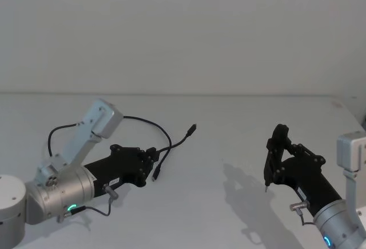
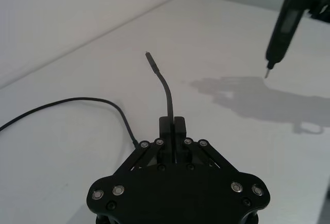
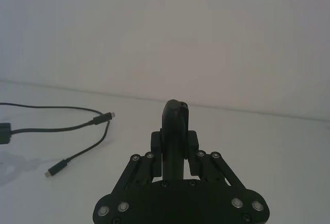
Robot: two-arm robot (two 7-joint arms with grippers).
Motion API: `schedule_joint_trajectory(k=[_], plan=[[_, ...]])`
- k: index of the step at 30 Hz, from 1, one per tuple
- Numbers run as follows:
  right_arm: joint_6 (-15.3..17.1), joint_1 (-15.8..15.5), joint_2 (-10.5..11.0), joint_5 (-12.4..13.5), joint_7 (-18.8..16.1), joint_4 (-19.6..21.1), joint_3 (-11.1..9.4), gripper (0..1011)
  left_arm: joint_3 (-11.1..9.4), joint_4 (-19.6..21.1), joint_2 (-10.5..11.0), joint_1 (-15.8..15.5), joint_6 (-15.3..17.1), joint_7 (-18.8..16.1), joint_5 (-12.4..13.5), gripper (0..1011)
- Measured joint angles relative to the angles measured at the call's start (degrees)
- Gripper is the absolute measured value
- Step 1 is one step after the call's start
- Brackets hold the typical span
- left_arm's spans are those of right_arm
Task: Pick up the data cable with the one hand.
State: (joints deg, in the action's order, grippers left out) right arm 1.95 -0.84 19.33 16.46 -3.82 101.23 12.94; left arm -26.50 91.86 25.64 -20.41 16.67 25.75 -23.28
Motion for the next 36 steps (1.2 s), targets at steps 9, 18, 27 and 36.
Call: schedule_joint_trajectory(k=[9,18,27,36], plan=[[0.00,0.00,0.00,0.00,-0.01,0.00,0.00,279,1.78,3.16,1.96,2.27,-0.24,1.72,-3.10,40],[0.00,0.00,-0.02,-0.01,-0.01,0.00,0.00,279,2.80,5.21,3.83,3.80,-0.24,3.26,-5.27,40],[0.25,0.41,-1.03,0.40,0.11,0.64,-0.16,279,3.22,6.22,4.93,4.60,-0.24,4.26,-6.61,40],[0.58,3.09,-4.02,0.96,0.82,0.58,0.28,279,3.43,6.70,5.49,4.98,-0.26,4.74,-7.24,40]])
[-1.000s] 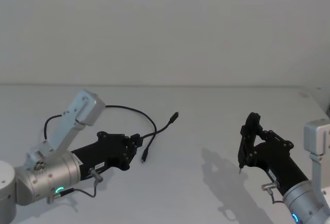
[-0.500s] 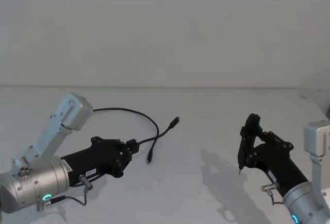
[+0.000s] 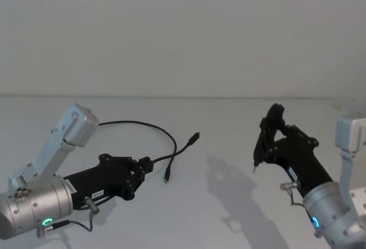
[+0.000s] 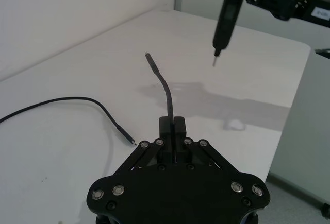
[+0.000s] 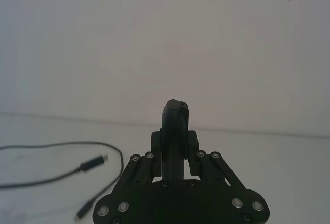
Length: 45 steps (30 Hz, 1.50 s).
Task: Pick up the data cable with the one hand.
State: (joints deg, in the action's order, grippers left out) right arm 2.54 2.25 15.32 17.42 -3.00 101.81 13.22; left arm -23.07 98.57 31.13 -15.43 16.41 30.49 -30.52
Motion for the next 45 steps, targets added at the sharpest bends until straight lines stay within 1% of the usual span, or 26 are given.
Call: schedule_joint_trajectory(k=[6,9,12,17,18,20,30,45], plan=[[0.83,2.94,-2.63,0.22,0.99,-1.60,0.45,279,0.07,0.17,0.17,0.10,0.00,0.14,-0.20,40],[1.19,3.97,-3.57,0.23,1.40,-2.33,0.61,279,0.10,0.23,0.24,0.16,0.00,0.23,-0.30,40],[1.71,5.64,-5.10,0.24,2.08,-3.61,0.86,279,0.12,0.27,0.30,0.20,0.00,0.26,-0.36,40],[2.34,7.31,-6.69,0.22,2.73,-5.09,1.13,279,0.15,0.33,0.36,0.23,0.00,0.31,-0.44,40],[2.34,7.31,-6.69,0.22,2.73,-5.09,1.13,279,0.15,0.34,0.36,0.23,0.00,0.32,-0.44,40],[2.72,8.01,-7.52,0.19,2.93,-5.63,1.26,279,0.17,0.35,0.38,0.24,0.00,0.33,-0.46,40],[3.86,8.58,-8.92,0.25,2.86,-5.54,1.68,279,0.19,0.40,0.41,0.29,0.00,0.39,-0.51,40],[4.25,8.09,-9.88,0.86,0.42,-3.53,2.12,279,0.18,0.42,0.47,0.31,0.00,0.42,-0.55,40]])
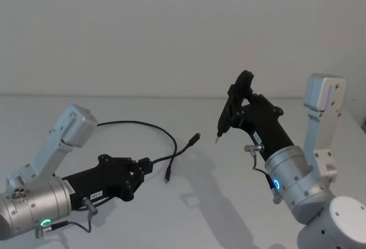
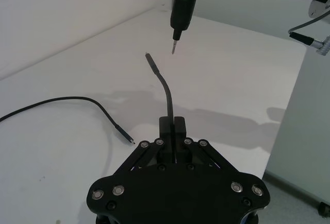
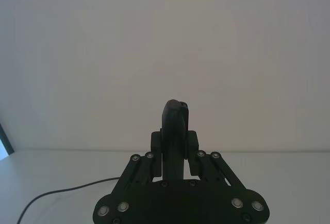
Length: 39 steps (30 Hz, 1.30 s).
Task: Pick up the data cable with the one hand.
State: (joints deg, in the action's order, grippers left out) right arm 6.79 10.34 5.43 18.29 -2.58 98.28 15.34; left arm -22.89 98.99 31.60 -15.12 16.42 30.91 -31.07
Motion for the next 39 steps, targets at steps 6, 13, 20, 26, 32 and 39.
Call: schedule_joint_trajectory(k=[6,13,20,26,32,39], plan=[[-0.67,-0.13,-0.26,-0.02,-0.78,0.23,0.18,279,0.00,0.00,0.00,0.00,0.00,0.00,0.00,40],[-2.22,-0.35,-0.61,-0.49,-1.96,0.20,0.56,279,0.00,0.00,0.00,0.00,0.00,0.00,0.00,40],[-3.17,0.07,-1.04,-0.90,-2.93,-0.92,0.82,279,0.00,0.00,0.00,0.00,0.00,-0.01,0.01,40],[-3.74,0.86,-1.57,-1.19,-3.54,-2.28,0.92,279,0.00,0.00,0.00,0.00,0.00,0.00,0.01,40],[-3.90,1.44,-2.06,-1.45,-3.70,-3.31,0.89,279,0.00,0.00,0.00,0.00,0.00,-0.01,0.01,40],[-3.72,2.96,-3.51,-2.27,-2.82,-5.59,0.45,279,0.00,0.00,0.00,0.00,0.00,-0.01,0.01,40]])
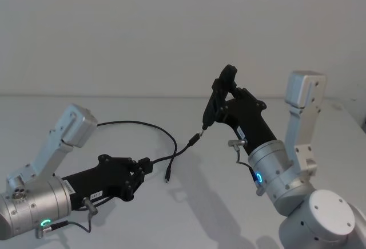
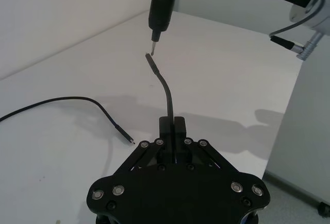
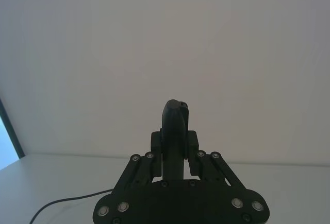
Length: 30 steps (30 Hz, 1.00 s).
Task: Pick up the data cable with the one hand.
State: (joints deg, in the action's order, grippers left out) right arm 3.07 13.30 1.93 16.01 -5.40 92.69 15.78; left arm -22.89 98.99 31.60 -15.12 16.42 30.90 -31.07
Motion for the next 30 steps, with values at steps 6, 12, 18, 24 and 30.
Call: schedule_joint_trajectory(k=[6,12,18,24,30], plan=[[0.24,0.83,-0.79,-0.62,0.87,-1.22,-0.28,279,0.00,0.00,0.00,0.00,0.00,0.00,0.00,40],[0.60,1.56,-1.52,-1.22,1.60,-2.36,-0.62,279,0.00,0.00,0.00,0.00,0.00,0.00,0.00,40],[1.18,1.73,-1.94,-1.58,1.82,-2.66,-0.84,279,0.00,0.00,0.00,0.00,0.00,0.00,0.00,40],[2.02,1.37,-2.02,-1.61,1.58,-2.06,-0.97,279,0.00,0.00,0.00,0.00,0.00,0.00,0.00,40],[2.88,0.76,-1.91,-1.49,0.92,-1.02,-1.08,279,0.00,0.00,0.00,0.00,0.00,0.00,0.00,40]])
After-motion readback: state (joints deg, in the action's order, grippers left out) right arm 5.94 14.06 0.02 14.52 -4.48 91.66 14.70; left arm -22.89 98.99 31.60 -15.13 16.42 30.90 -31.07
